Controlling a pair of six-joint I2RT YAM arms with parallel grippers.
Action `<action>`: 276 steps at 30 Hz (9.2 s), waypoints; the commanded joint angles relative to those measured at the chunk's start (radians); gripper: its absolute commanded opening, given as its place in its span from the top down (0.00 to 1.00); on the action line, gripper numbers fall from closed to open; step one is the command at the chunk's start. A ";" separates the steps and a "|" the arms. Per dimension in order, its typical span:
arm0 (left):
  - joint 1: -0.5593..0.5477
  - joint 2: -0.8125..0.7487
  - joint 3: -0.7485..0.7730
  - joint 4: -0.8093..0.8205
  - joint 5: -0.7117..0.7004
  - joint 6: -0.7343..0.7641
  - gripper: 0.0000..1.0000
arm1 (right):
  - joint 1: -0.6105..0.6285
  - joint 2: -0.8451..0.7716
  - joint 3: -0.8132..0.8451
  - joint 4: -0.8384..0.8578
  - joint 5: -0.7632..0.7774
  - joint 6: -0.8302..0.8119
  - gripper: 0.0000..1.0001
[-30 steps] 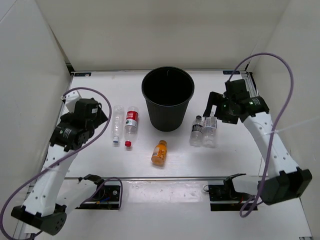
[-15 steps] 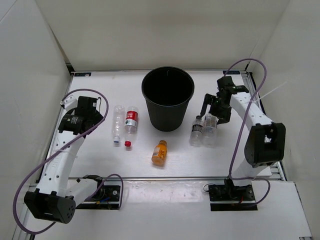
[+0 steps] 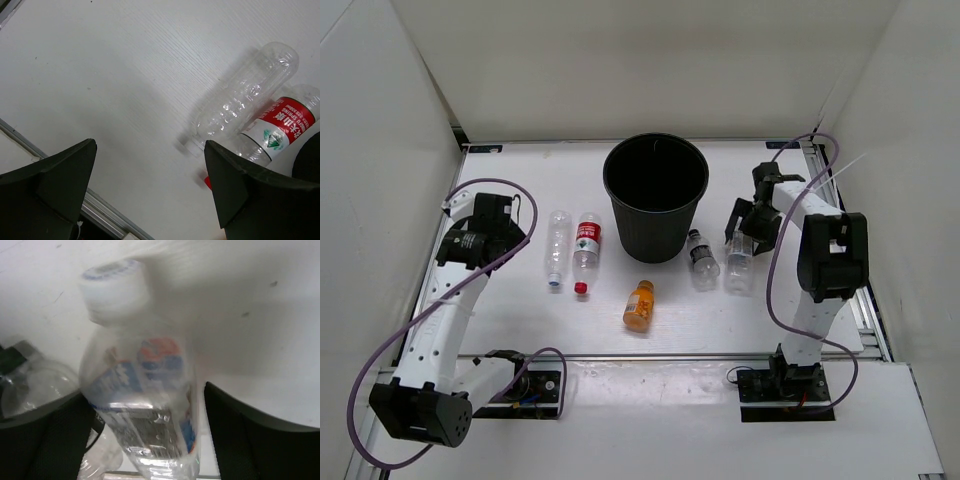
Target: Put the plastic bottles in the bin
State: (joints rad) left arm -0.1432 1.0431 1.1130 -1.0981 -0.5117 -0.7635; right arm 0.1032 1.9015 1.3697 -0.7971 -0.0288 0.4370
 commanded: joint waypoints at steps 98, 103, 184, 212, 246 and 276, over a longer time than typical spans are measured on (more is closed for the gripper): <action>-0.459 0.808 1.103 0.455 0.323 0.388 0.33 | 0.027 -0.344 0.628 -0.152 -0.356 0.089 0.00; -0.509 0.795 1.096 0.455 0.259 0.400 0.00 | 0.027 -0.344 0.617 -0.162 -0.317 0.080 0.00; -0.122 0.460 -0.182 0.455 0.246 0.001 0.45 | 0.104 -0.214 0.701 -0.086 -0.488 0.069 0.00; -0.601 0.856 1.167 0.468 0.105 0.360 0.00 | 0.075 -0.320 0.533 -0.086 -0.441 0.088 0.00; -0.231 -0.058 0.007 -0.115 -0.142 -0.128 0.00 | 0.716 -0.396 -0.380 0.395 -0.143 0.276 0.00; -0.222 -0.035 -0.076 -0.026 -0.048 -0.180 0.00 | 0.532 -0.356 0.515 -0.062 0.150 0.072 0.51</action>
State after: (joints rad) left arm -0.3687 1.0035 1.0489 -1.1542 -0.5930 -0.9081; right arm 0.7113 1.3819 1.6867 -0.8093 0.1062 0.6239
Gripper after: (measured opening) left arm 1.000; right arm 0.689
